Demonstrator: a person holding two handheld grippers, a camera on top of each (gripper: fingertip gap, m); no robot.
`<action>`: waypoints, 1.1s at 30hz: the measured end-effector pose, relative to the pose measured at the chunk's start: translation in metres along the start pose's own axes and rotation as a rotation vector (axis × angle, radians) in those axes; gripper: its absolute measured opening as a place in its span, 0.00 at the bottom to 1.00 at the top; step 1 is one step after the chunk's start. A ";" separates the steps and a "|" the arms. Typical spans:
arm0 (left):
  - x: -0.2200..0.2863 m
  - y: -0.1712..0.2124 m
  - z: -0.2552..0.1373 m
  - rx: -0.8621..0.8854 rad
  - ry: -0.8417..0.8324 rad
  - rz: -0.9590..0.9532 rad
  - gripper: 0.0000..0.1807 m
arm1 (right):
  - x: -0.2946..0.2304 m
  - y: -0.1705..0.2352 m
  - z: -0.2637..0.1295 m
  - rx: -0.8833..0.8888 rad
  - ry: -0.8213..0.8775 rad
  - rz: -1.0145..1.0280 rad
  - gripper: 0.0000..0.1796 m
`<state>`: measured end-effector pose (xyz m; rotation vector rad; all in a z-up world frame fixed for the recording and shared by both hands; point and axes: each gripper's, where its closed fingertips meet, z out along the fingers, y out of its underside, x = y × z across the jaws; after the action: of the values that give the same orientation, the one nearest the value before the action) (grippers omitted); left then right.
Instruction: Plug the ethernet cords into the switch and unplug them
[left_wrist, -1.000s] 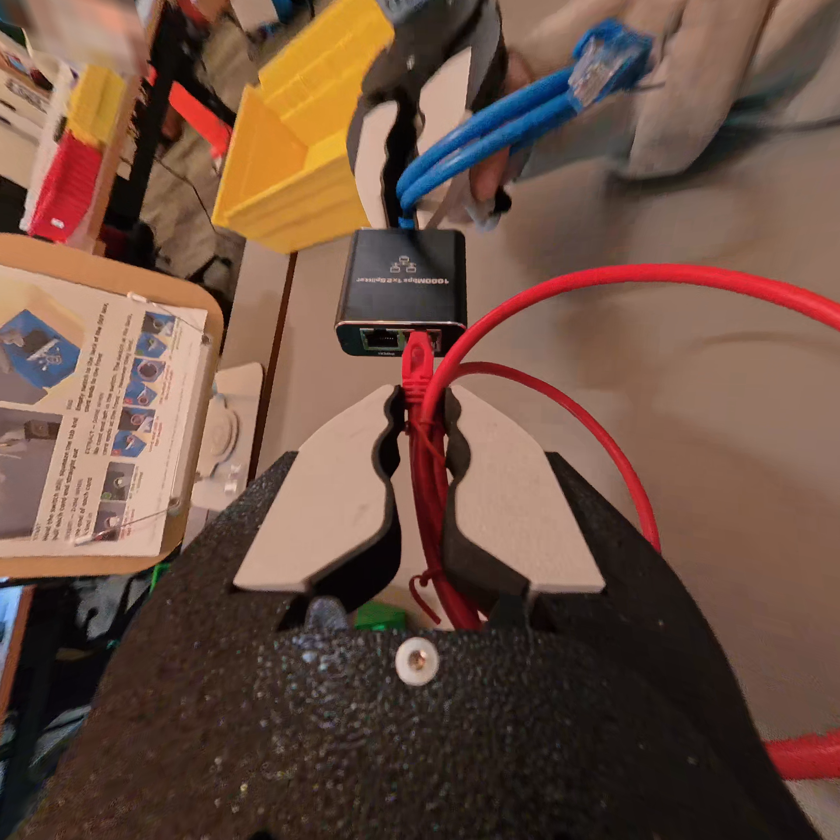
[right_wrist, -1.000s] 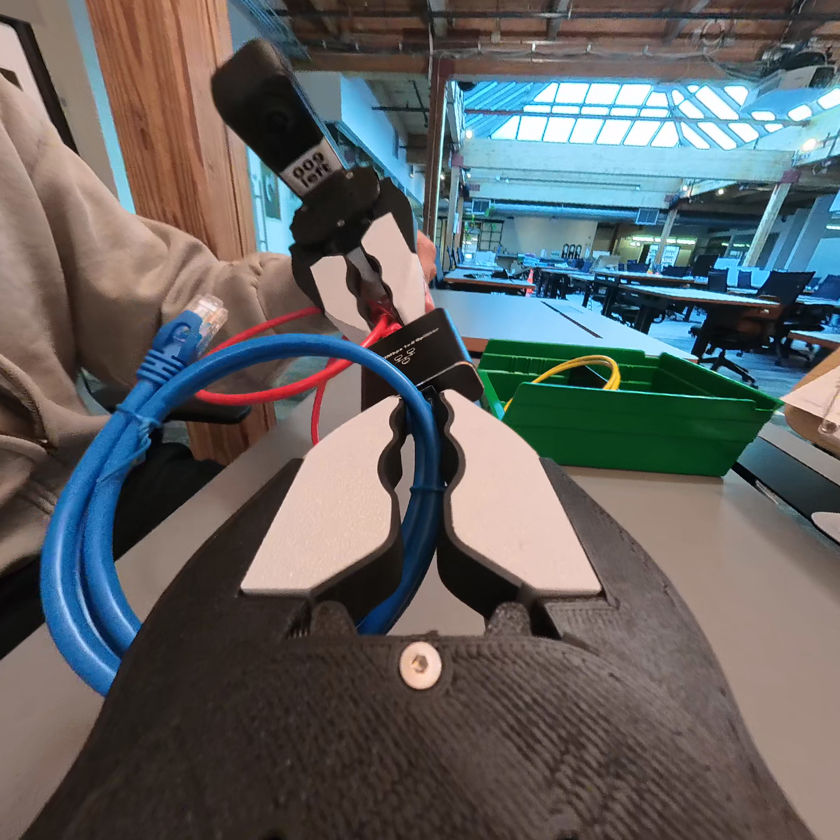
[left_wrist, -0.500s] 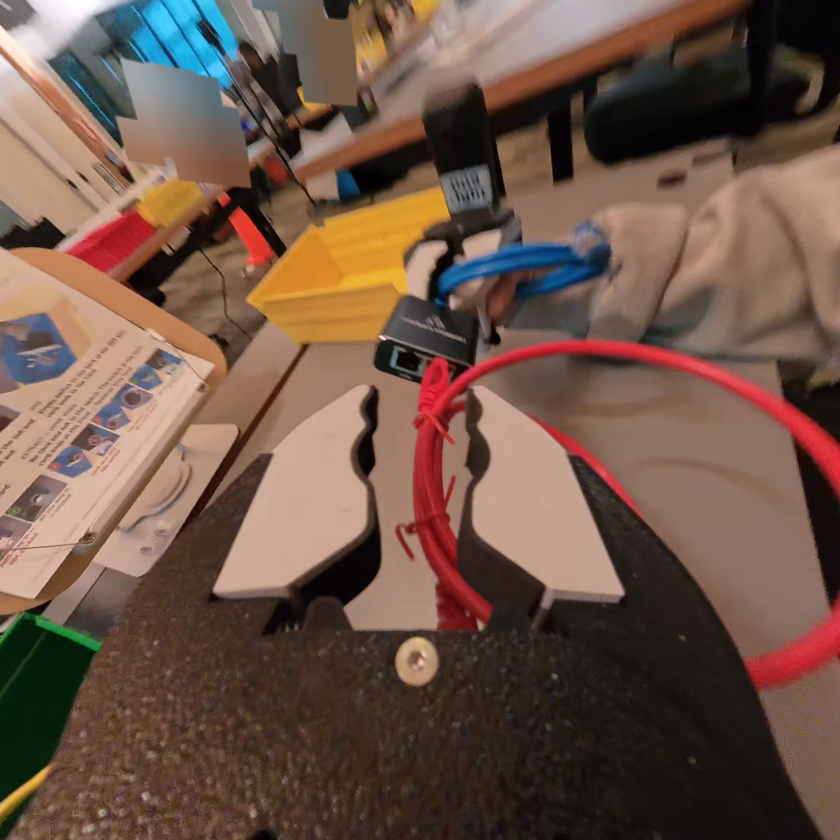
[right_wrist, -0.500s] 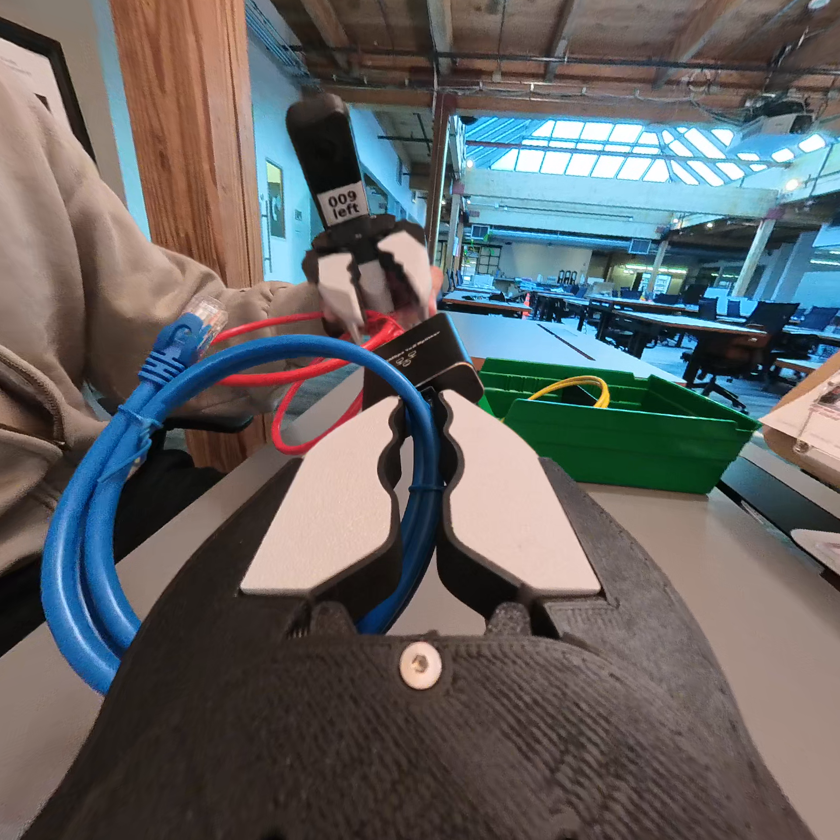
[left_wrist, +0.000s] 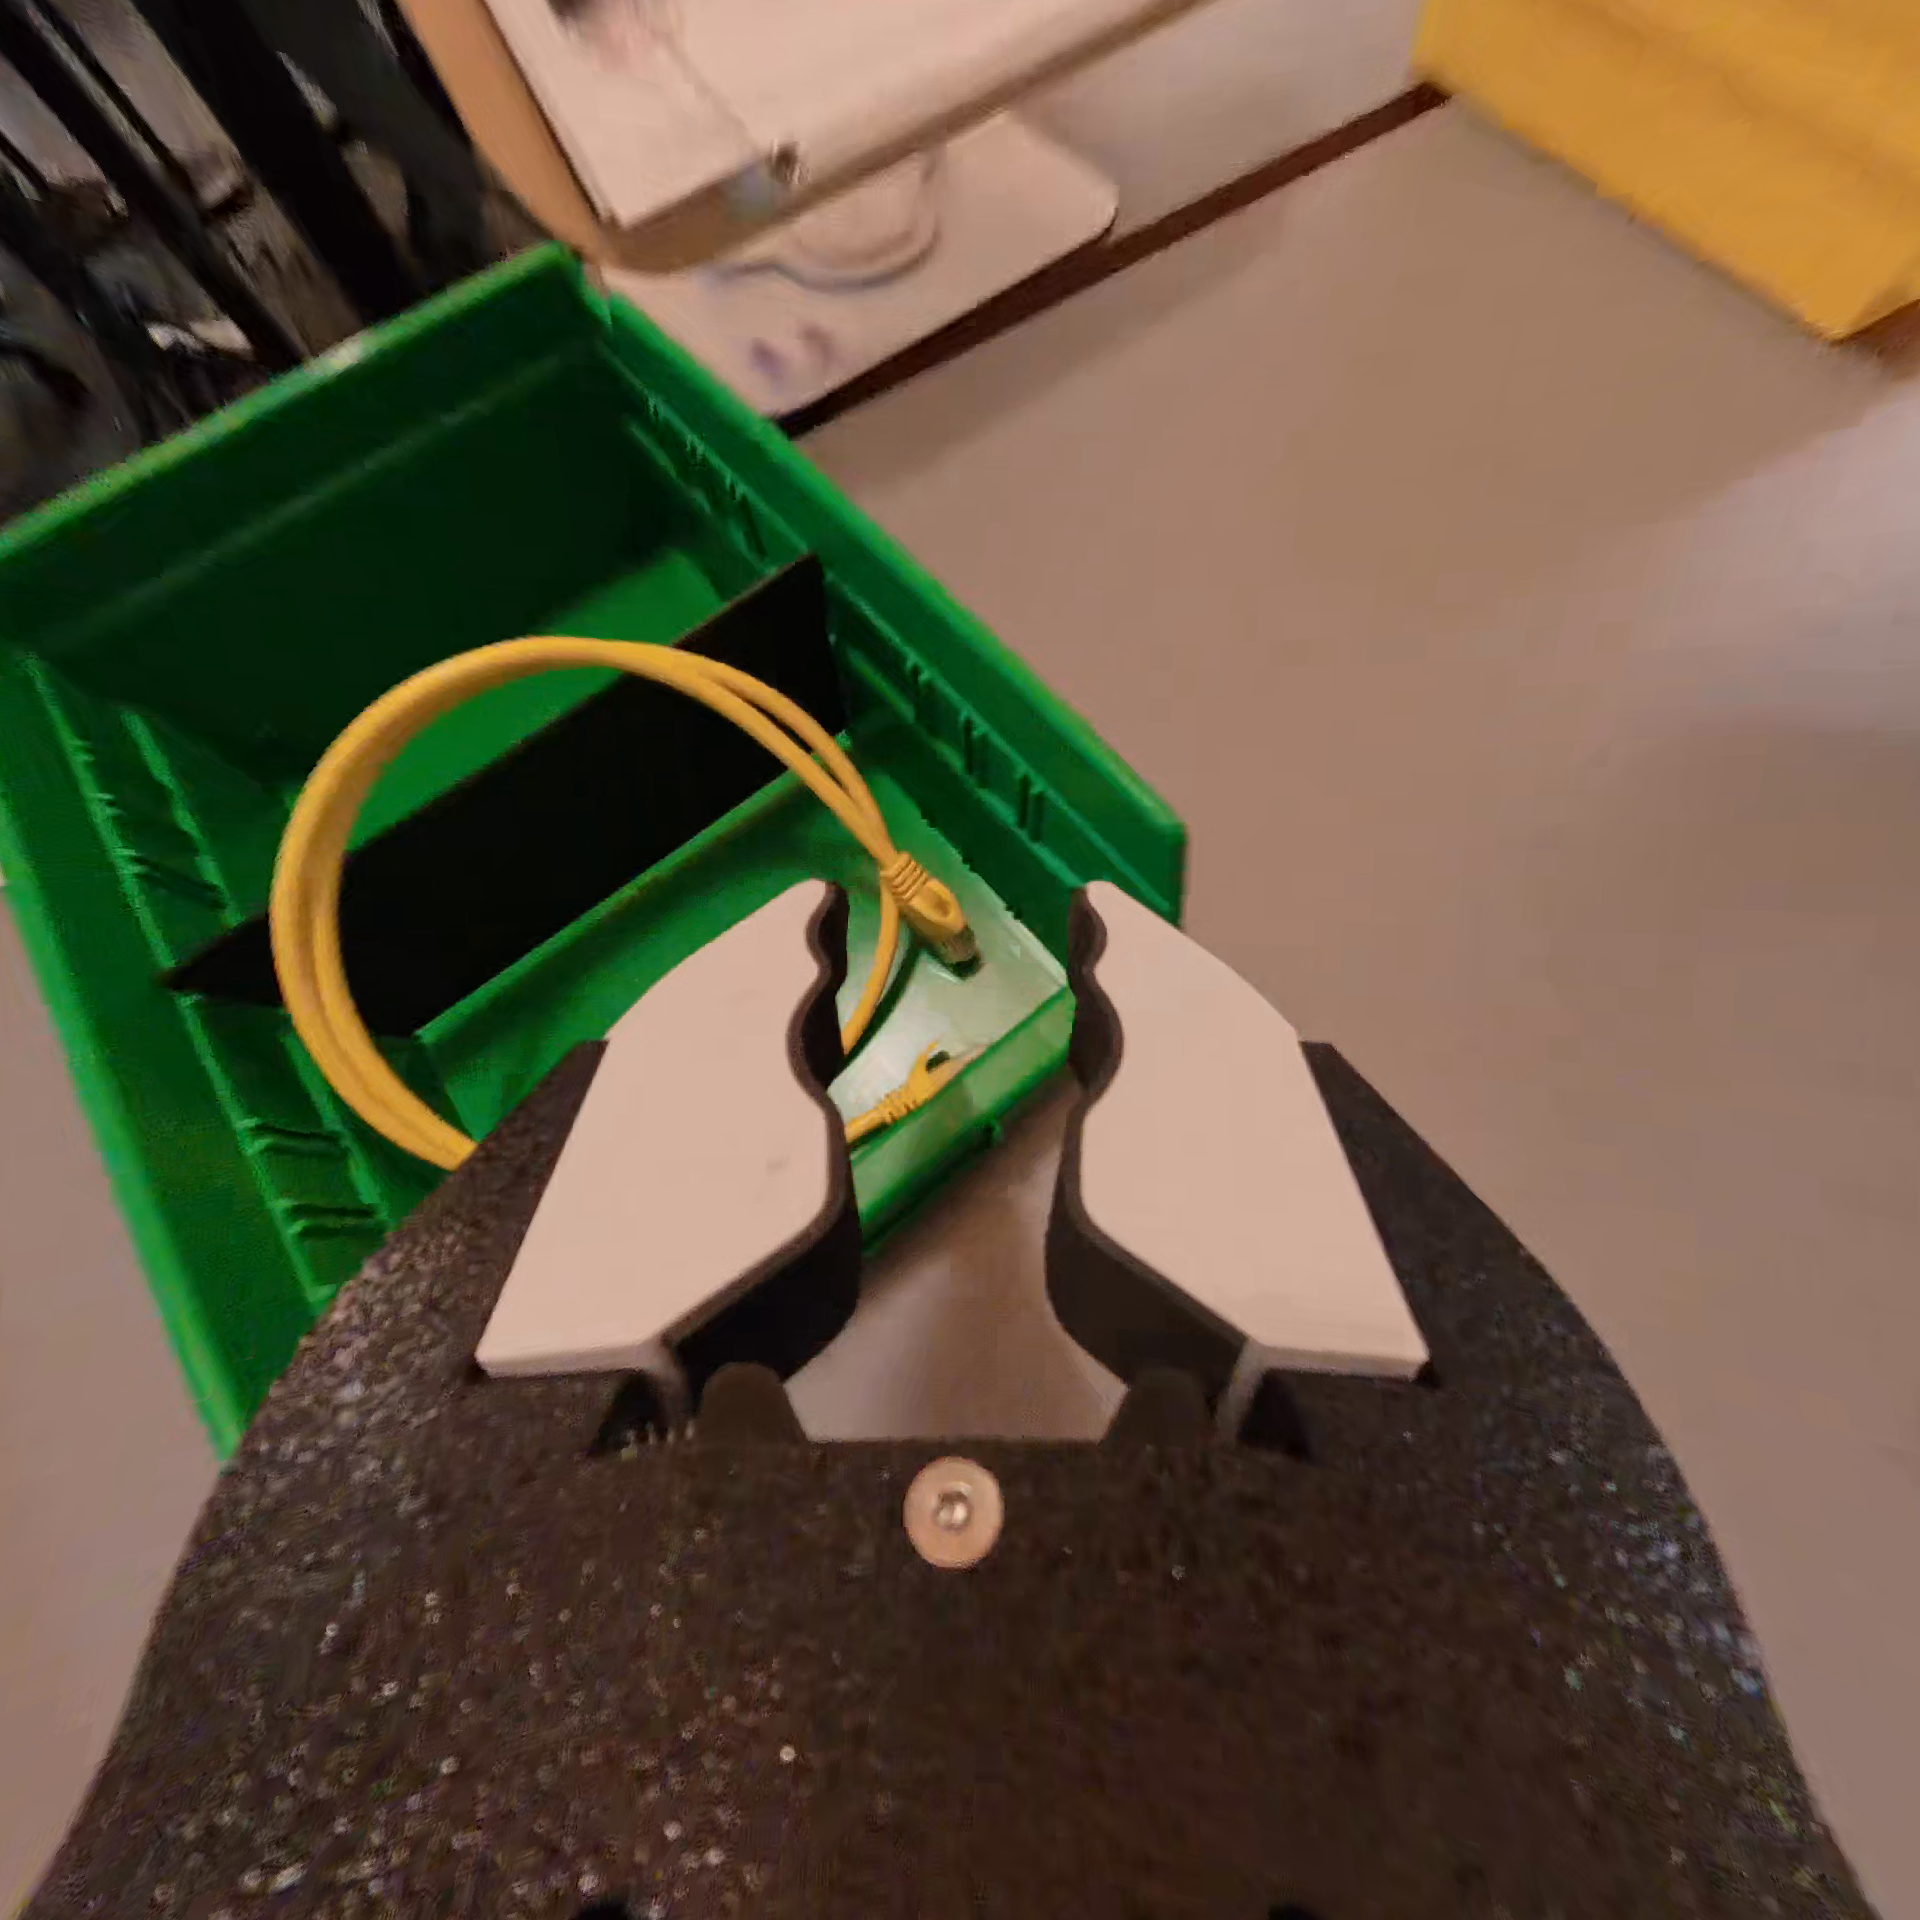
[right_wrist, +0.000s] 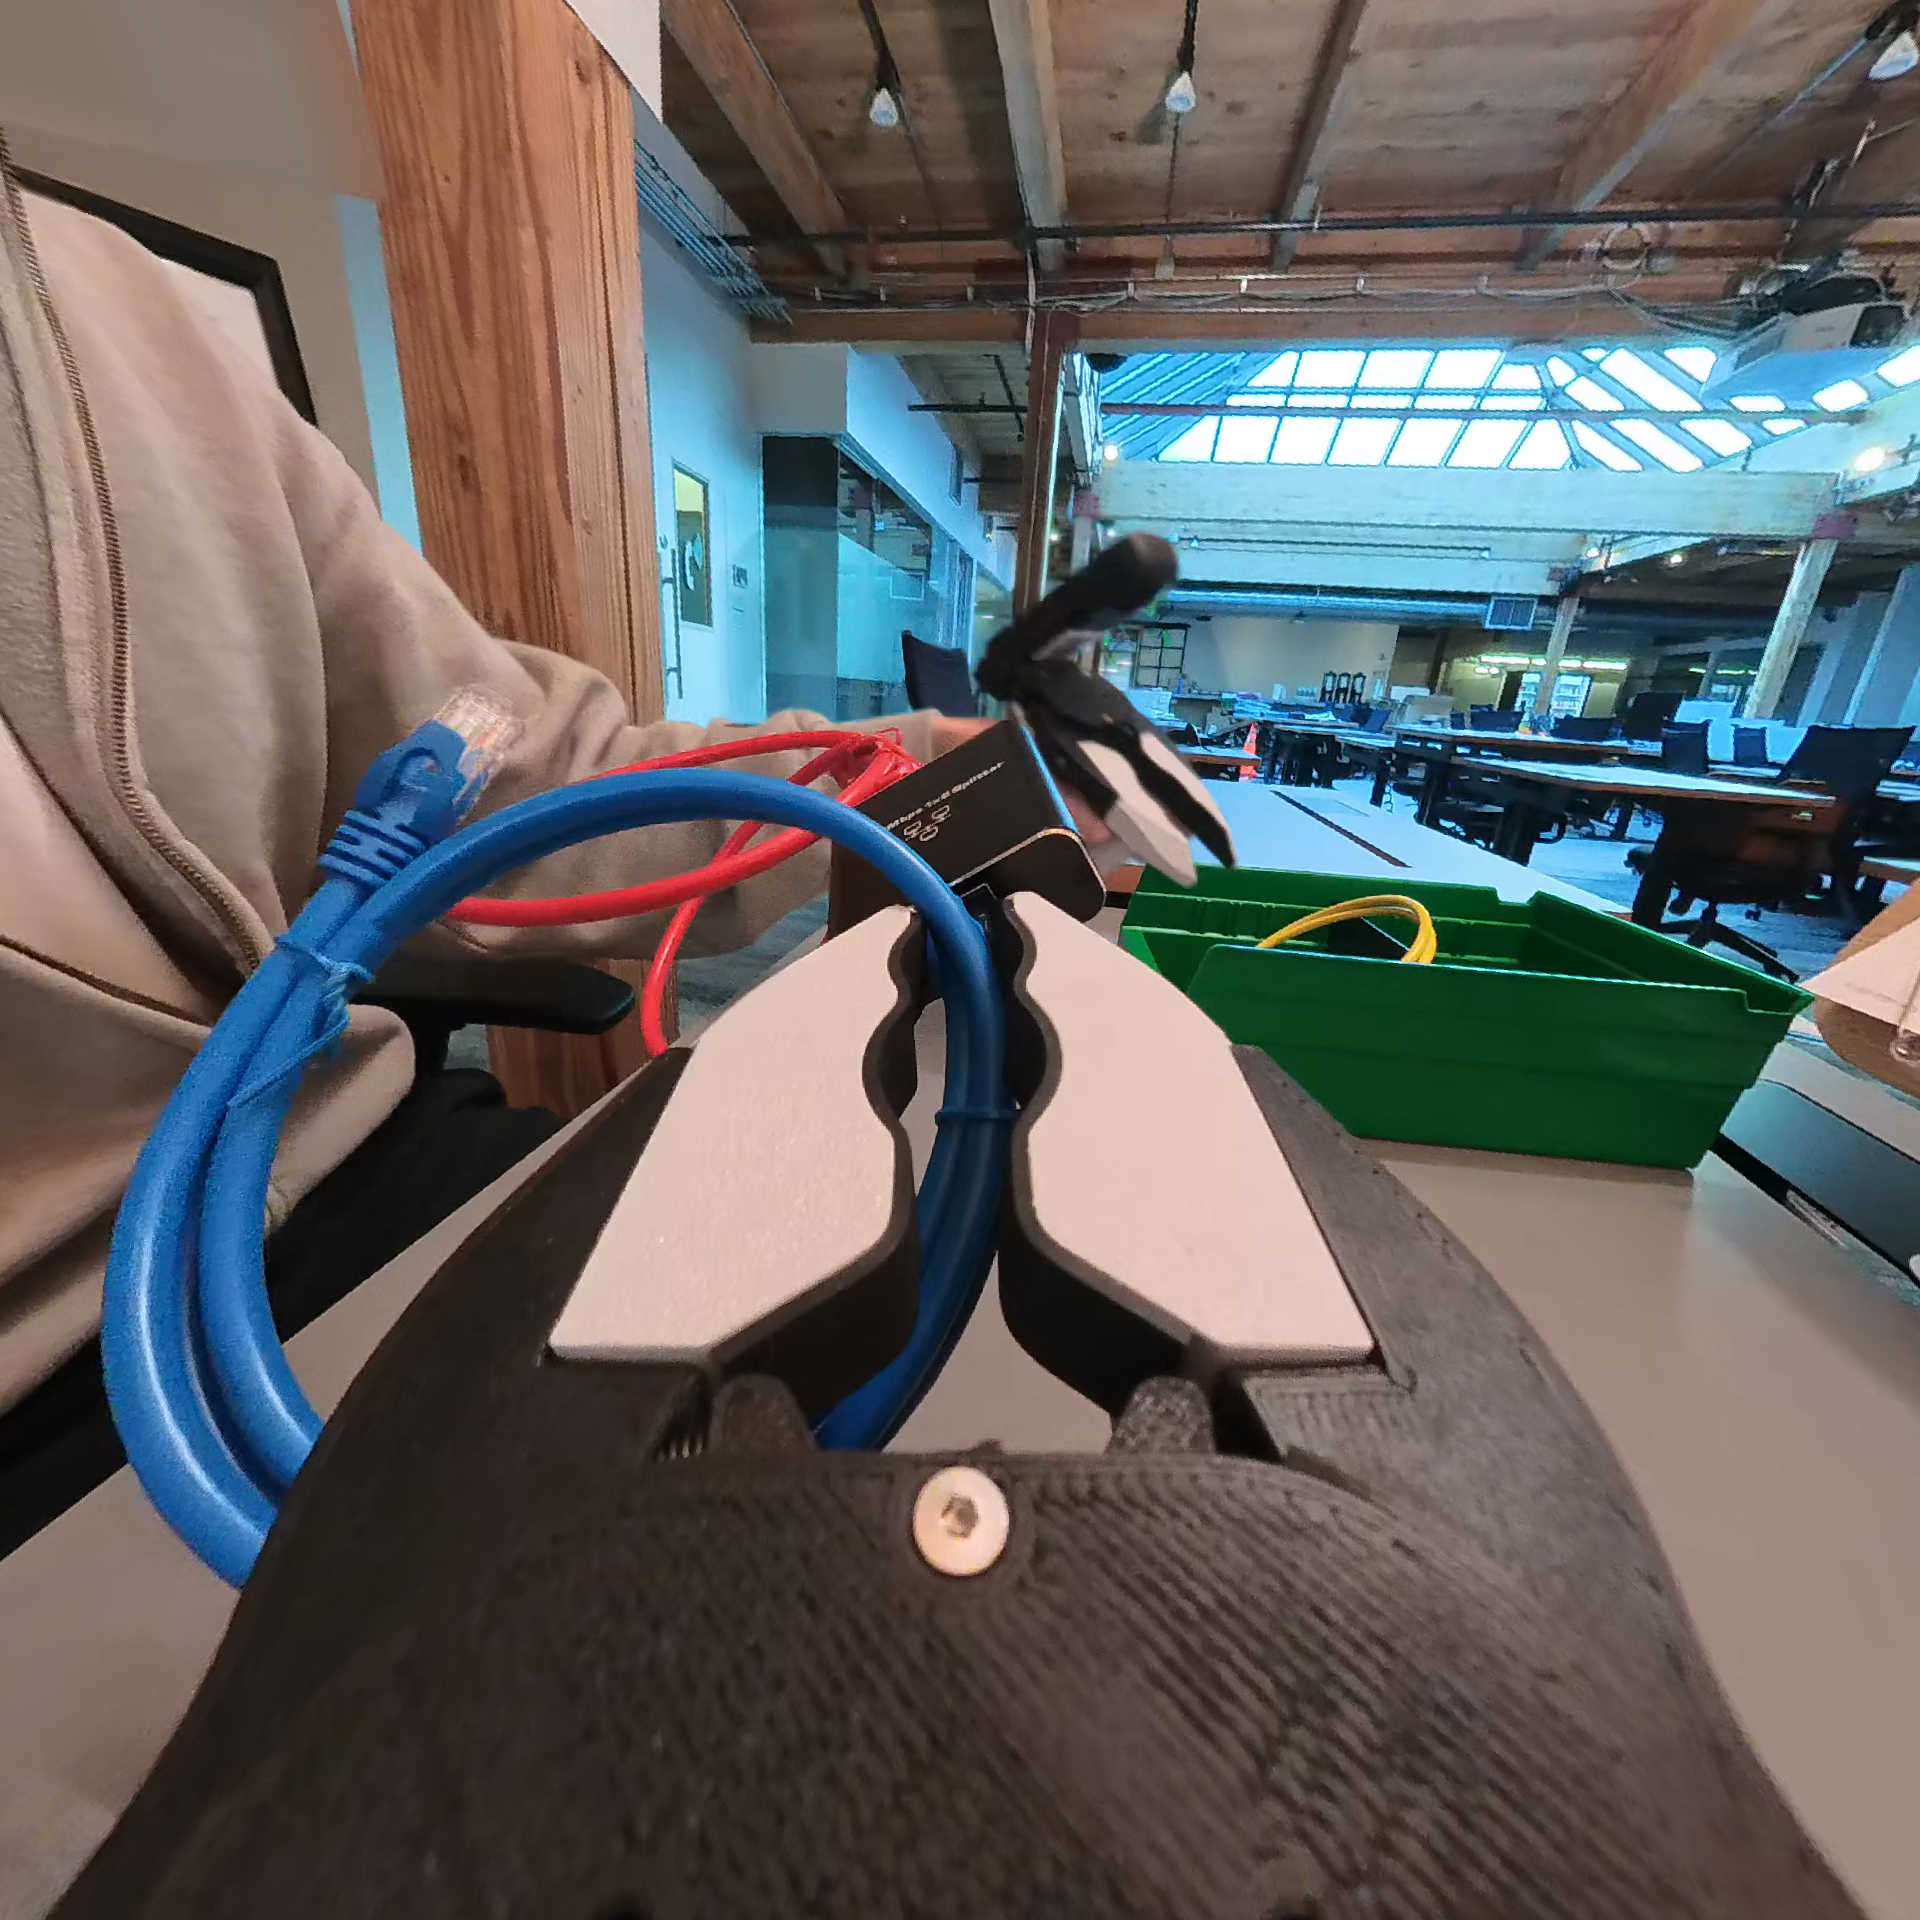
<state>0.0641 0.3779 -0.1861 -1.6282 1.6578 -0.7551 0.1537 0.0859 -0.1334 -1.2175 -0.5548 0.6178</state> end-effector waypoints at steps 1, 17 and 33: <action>-0.005 0.005 0.014 -0.030 0.001 -0.015 0.20 | 0.000 0.001 0.000 -0.003 0.000 -0.001 0.07; -0.019 0.023 0.071 -0.314 0.185 1.168 0.27 | 0.001 0.004 -0.011 0.009 -0.014 0.018 0.07; -0.038 0.041 0.114 -0.378 0.197 1.316 0.08 | 0.002 0.015 -0.013 -0.036 -0.022 0.038 0.07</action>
<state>0.1301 0.4248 -0.2842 -0.3461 2.5639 0.1032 0.1623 0.0817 -0.1512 -1.2585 -0.5641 0.6563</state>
